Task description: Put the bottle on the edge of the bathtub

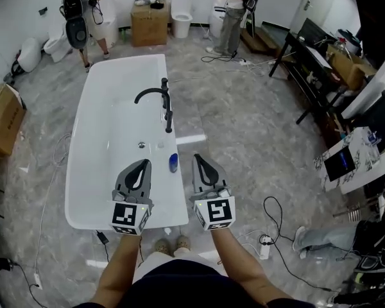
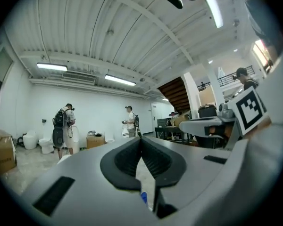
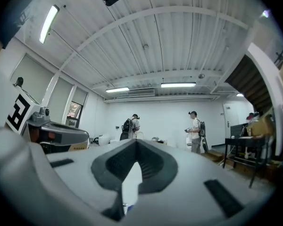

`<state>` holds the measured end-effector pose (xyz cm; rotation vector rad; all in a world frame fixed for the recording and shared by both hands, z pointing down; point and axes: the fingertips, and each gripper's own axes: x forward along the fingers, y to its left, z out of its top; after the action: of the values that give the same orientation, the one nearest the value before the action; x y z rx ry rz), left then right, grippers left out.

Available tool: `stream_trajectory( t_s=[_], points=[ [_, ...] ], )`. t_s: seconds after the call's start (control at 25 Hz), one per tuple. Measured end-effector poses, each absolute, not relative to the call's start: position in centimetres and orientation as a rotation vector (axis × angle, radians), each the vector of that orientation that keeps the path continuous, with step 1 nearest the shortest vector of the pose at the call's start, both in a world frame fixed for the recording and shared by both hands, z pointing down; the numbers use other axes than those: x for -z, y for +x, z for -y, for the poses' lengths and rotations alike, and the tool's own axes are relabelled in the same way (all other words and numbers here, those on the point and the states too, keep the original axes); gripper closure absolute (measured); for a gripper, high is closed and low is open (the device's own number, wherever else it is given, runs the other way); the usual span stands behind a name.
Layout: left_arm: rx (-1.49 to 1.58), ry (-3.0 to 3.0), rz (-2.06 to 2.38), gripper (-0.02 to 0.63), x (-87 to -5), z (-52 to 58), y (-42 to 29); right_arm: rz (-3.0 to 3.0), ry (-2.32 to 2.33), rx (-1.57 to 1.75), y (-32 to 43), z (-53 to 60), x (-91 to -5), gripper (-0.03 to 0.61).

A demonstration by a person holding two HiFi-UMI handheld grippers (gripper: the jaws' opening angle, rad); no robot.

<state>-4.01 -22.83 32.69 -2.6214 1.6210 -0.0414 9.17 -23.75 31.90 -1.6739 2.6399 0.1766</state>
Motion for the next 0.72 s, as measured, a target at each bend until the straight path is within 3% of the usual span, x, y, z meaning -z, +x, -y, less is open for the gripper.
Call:
stream_trajectory(
  t_s=[0.32,0.72],
  points=[
    [-0.075,-2.479,-1.642,0.611,-24.2,16.8,-3.6,-2.581,-1.677,-0.249,11.6,18.4,-25.8,0.578],
    [-0.107,-2.458,-1.624,0.611,-22.6,14.9,-1.6,-2.564,-1.675,-0.256,13.1,17.3,-24.4,0.578]
  ],
)
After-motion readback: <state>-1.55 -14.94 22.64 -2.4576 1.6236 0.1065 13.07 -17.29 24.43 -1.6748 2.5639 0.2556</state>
